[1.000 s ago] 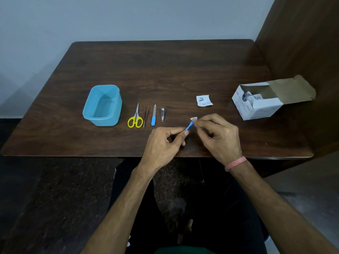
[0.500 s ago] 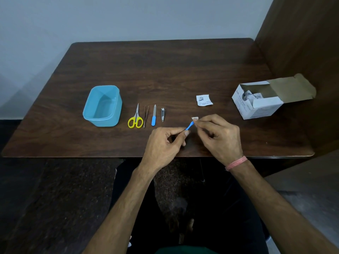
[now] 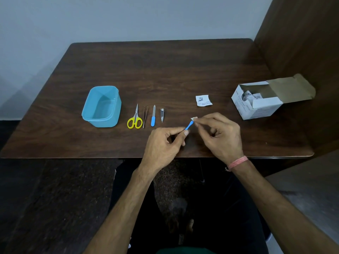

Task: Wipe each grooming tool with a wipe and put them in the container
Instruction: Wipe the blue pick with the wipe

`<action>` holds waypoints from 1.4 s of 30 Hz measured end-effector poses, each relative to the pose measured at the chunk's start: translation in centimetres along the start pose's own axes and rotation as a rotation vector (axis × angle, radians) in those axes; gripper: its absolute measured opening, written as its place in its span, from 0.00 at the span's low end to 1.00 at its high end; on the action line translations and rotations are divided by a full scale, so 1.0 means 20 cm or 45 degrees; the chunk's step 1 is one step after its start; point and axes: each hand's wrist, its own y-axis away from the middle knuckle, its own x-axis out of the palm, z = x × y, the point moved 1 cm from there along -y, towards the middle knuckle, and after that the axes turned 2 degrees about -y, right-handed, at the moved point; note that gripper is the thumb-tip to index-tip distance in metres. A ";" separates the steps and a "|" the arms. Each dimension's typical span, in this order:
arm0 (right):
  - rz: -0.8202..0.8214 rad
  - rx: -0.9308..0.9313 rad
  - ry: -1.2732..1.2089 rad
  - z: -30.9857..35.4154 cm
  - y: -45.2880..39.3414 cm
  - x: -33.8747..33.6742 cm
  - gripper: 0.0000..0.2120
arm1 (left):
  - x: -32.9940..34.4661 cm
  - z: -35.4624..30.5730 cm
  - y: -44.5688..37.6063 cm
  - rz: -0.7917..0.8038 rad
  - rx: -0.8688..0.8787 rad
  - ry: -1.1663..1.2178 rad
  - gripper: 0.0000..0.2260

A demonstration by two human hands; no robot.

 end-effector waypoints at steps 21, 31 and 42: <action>0.021 -0.007 0.010 0.01 0.01 -0.01 0.08 | -0.01 -0.02 0.01 0.010 -0.004 -0.026 0.07; 0.048 -0.048 0.025 0.00 0.01 0.00 0.08 | -0.01 -0.02 0.01 0.009 -0.010 -0.025 0.08; 0.049 -0.075 0.064 -0.01 0.01 0.00 0.06 | -0.01 -0.02 0.01 0.025 -0.001 -0.042 0.07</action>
